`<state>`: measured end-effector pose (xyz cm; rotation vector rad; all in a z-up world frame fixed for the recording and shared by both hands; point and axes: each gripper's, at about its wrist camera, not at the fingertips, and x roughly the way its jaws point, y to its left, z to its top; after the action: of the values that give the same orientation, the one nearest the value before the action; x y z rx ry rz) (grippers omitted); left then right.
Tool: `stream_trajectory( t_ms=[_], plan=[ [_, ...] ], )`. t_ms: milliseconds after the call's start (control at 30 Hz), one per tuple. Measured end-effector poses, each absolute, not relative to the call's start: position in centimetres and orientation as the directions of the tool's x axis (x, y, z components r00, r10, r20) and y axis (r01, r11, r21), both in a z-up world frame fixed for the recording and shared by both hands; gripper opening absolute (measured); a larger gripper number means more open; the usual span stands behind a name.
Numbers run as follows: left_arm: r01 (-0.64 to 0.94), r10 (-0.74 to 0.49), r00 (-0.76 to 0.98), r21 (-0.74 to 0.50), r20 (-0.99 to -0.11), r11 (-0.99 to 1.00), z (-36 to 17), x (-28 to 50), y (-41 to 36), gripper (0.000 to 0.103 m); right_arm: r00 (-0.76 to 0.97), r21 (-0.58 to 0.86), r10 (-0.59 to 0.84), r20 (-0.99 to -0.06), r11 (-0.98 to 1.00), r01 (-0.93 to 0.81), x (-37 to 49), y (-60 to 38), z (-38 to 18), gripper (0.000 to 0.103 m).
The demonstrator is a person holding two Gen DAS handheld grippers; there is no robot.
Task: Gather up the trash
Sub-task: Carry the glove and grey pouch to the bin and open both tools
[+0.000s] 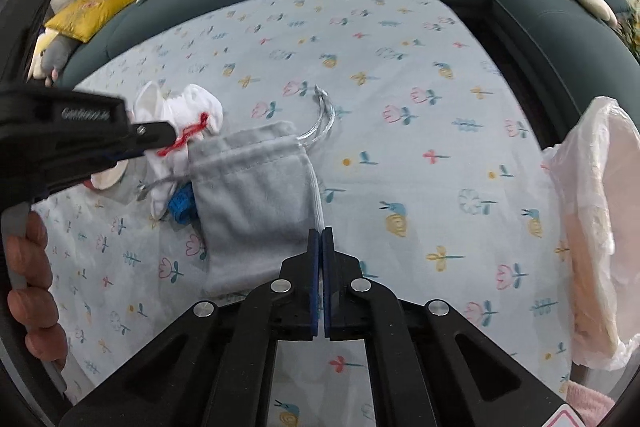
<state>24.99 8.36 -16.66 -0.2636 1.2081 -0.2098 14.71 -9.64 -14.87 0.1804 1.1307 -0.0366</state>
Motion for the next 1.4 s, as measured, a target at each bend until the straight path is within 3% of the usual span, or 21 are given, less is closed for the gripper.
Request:
stream_trajectory(
  t_ms=[400,833,1400],
  plan=[
    [0.076,-0.330,0.429,-0.331,-0.841,0.941,-10.0,21.6,6.7,0.007,0.552,0.153,0.032,-0.833,0.973,0.175,11.3,-13.9,-8.1,0.001],
    [0.237,-0.410,0.447,-0.337,-0.795,0.911,-4.2,15.8,-1.1,0.007,0.656,0.169,-0.050,-0.753,0.949,0.266,6.7,-20.9,-2.0,0.001],
    [0.461,-0.508,0.375,-0.320,-0.775,0.828,-1.8,9.8,-13.3,0.007,0.676,0.180,-0.156,-0.720,0.899,0.399,0.8,-30.2,-0.4,0.001]
  ],
)
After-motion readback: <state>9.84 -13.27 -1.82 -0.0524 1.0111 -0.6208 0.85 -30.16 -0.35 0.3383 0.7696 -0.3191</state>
